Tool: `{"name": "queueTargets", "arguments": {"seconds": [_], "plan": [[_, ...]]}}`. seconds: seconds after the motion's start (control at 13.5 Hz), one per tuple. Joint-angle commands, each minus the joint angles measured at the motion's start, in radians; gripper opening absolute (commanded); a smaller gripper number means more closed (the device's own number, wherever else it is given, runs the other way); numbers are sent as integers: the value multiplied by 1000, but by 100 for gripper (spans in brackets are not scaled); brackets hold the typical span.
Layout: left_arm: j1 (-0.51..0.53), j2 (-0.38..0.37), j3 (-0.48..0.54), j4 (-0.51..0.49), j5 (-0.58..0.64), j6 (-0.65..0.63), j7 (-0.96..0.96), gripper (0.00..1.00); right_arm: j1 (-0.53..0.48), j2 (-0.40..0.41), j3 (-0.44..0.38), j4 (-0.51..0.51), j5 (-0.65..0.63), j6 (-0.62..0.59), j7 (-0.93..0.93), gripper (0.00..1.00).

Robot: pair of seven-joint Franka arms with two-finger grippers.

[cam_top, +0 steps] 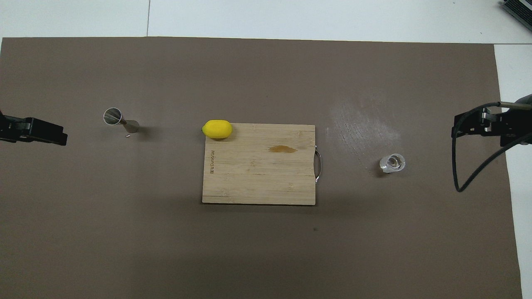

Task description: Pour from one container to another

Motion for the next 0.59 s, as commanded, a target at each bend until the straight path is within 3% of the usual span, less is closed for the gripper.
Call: {"name": "queueTargets", "arguments": {"seconds": [0.0, 0.52], "plan": [[0, -13, 0, -2, -12, -8, 15, 100, -14, -29, 7, -32, 19, 10, 15, 100], [-20, -25, -2, -49, -12, 73, -4, 100, -17, -29, 7, -38, 18, 18, 57, 100]]}}
